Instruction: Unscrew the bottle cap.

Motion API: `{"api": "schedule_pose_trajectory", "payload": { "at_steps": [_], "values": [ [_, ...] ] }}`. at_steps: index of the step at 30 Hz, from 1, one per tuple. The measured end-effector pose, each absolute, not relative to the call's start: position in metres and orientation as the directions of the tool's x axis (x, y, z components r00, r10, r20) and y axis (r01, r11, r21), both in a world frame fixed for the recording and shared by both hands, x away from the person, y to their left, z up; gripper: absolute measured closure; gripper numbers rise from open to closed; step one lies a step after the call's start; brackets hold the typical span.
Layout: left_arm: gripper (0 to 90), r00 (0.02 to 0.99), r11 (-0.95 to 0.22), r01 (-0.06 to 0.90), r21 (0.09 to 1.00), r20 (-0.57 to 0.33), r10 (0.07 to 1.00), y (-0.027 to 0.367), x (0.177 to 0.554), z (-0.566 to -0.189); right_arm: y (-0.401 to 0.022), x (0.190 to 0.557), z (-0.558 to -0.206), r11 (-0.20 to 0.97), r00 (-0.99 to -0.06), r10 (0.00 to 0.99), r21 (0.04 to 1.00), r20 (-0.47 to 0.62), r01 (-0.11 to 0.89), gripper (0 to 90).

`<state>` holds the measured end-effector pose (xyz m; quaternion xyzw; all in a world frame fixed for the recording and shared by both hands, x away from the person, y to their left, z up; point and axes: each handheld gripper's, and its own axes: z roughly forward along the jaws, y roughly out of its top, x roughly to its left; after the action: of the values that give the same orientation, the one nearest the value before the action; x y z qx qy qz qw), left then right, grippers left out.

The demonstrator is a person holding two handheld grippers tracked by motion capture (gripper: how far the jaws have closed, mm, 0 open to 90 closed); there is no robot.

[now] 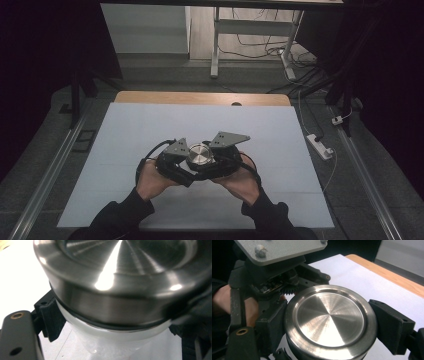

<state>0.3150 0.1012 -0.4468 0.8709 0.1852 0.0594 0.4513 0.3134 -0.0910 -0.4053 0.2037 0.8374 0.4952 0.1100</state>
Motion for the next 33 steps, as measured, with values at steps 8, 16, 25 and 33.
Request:
{"api": "schedule_pose_trajectory", "payload": {
  "at_steps": [8,16,25,33],
  "values": [
    [15.5,0.982,-0.537,0.173,0.826,-0.102,0.159,0.108,0.318,-0.448,-0.104,0.323,-0.404,0.446,-0.975,0.203,0.878,0.089,0.173,19.0],
    [15.4,0.995,-0.544,0.098,0.833,-0.098,0.028,0.109,0.316,-0.451,-0.105,0.322,-0.406,0.443,-0.996,0.052,0.892,0.077,0.092,19.2],
    [15.4,0.995,-0.539,0.043,0.841,-0.084,-0.053,0.109,0.313,-0.451,-0.109,0.322,-0.409,0.405,-0.993,-0.076,0.913,0.094,0.055,19.1],
    [15.5,0.981,-0.539,0.162,0.827,-0.075,0.180,0.107,0.318,-0.450,-0.106,0.323,-0.402,0.448,-0.984,0.166,0.883,0.070,0.138,0.0]
  ]
}}
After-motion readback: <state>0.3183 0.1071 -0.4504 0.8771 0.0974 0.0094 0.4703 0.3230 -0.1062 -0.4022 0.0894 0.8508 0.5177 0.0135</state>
